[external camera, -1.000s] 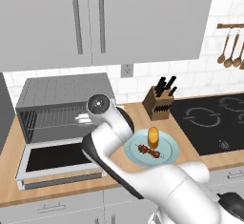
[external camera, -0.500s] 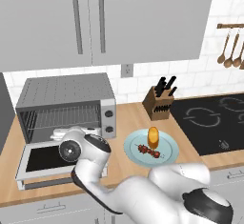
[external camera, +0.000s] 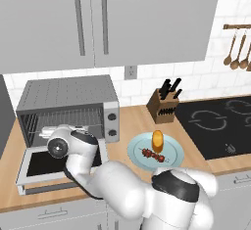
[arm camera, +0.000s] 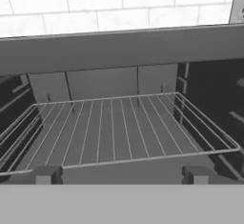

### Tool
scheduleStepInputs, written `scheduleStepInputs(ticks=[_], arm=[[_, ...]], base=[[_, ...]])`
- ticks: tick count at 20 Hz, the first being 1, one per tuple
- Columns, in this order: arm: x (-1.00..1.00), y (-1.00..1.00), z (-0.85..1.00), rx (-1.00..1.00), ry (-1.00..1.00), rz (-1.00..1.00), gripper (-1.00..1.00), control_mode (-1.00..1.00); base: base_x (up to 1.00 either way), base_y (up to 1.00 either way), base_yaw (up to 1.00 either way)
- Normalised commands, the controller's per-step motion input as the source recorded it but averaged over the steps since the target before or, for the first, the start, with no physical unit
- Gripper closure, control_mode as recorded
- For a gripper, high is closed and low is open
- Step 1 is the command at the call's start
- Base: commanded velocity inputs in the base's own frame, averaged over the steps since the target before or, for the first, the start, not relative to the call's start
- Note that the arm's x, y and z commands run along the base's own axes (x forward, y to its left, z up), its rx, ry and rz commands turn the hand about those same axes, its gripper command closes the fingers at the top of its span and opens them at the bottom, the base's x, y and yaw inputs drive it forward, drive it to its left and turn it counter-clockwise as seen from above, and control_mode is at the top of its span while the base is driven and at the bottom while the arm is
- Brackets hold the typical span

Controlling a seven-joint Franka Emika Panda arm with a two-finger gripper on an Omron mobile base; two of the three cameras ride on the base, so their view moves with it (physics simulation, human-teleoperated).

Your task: Pick up the kebab skewer and baguette bread, and place them inside the toaster oven. Close the toaster oven door and start by setting the timer.

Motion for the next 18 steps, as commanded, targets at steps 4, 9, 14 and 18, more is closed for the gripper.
scheduleStepInputs(ticks=[4,9,14,18], arm=[[0.45,0.34,-0.23,0.00,-0.09,0.00,-1.00,-1.00],[0.47,0.00,-0.18,0.00,-0.03,0.00,-1.00,-1.00],[0.56,0.02,-0.30,0.00,0.00,0.00,-1.00,-1.00],[0.59,0.04,-0.28,0.00,0.00,0.00,-1.00,-1.00]], base=[[0.00,0.00,0.00],[0.00,0.00,0.00],[0.00,0.00,0.00],[0.00,0.00,0.00]])
